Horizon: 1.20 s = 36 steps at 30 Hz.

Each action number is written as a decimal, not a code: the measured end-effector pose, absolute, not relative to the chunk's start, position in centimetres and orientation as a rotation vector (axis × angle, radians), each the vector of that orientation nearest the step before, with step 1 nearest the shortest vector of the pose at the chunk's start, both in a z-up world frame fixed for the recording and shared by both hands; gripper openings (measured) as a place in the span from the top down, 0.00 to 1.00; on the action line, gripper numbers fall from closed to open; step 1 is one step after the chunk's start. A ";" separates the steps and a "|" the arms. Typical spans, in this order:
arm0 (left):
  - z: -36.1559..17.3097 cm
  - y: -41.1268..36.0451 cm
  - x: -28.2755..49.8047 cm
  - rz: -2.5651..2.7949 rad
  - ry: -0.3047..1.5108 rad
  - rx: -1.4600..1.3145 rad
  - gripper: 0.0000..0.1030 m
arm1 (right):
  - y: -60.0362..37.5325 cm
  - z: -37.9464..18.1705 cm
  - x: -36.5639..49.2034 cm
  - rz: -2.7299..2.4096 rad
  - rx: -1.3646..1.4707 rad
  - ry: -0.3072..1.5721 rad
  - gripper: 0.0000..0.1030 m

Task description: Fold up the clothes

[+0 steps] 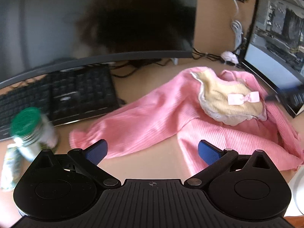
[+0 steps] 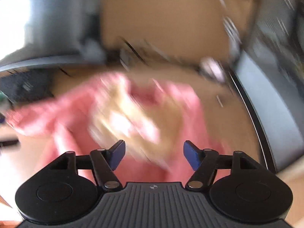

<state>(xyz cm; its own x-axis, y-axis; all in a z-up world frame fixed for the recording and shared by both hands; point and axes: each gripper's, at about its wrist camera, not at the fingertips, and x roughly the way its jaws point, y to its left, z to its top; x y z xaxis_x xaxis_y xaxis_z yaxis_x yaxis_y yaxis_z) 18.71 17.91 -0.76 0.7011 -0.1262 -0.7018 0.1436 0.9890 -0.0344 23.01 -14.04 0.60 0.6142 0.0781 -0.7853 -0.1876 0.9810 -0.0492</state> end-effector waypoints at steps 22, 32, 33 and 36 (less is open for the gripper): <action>-4.0 15.0 26.0 -0.011 0.858 -0.033 0.00 | -18.1 4.4 33.2 0.268 -0.325 0.637 0.52; -1.7 21.0 20.4 0.203 0.891 -0.195 0.00 | -17.8 -1.4 27.8 0.446 -0.056 0.778 0.35; -1.7 22.1 19.8 0.237 0.891 -0.273 0.00 | -17.6 -1.7 27.6 0.441 -0.034 0.787 0.31; -1.9 23.8 19.0 0.344 0.870 -0.367 0.02 | -17.5 -2.4 27.3 0.434 0.030 0.828 0.16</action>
<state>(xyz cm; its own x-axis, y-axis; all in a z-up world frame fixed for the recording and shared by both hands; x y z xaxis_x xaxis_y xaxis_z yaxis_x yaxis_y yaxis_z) 18.98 23.76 -1.92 0.5976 0.1428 -0.7890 -0.4358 0.8838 -0.1701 27.31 -17.53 -2.40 0.5941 0.3849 -0.7063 -0.3620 0.9121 0.1925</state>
